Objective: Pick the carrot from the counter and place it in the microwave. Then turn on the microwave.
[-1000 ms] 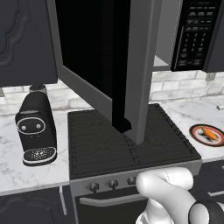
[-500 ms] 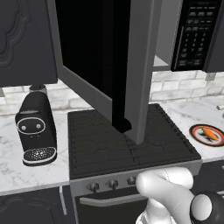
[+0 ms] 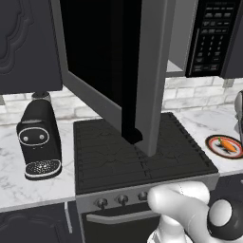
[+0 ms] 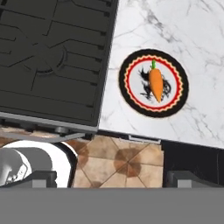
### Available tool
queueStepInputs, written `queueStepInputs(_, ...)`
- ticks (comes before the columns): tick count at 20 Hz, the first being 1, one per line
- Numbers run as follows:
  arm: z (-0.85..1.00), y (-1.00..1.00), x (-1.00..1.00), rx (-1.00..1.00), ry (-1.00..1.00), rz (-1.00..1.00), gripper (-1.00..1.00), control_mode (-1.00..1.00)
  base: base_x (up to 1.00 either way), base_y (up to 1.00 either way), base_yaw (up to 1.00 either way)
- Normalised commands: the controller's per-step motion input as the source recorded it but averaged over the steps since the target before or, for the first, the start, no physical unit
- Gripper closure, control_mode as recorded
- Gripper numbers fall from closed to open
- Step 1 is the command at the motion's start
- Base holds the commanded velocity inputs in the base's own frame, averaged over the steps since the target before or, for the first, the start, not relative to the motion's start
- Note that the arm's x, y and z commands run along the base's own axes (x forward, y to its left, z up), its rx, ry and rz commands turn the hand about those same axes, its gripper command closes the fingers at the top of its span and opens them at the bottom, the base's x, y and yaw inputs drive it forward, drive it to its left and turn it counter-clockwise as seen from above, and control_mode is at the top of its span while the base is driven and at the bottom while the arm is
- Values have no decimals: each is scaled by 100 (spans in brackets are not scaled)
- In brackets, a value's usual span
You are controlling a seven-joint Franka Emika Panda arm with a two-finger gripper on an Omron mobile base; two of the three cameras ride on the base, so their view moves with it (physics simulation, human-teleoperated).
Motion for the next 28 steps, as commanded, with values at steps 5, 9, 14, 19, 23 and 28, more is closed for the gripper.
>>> queueStepInputs(5,-31,-23,31,0,3,2,-100,-100,0,0,0)
queueStepInputs(9,-31,-20,33,2,2,0,-100,-100,0,0,0)
queueStepInputs(14,-34,-23,31,1,1,2,-100,-100,0,0,0)
queueStepInputs(19,-31,-28,25,2,0,3,-100,-100,0,0,0)
queueStepInputs(23,-23,-17,26,2,0,0,-100,-100,0,0,0)
queueStepInputs(28,-26,-7,25,0,0,0,-100,-100,0,0,0)
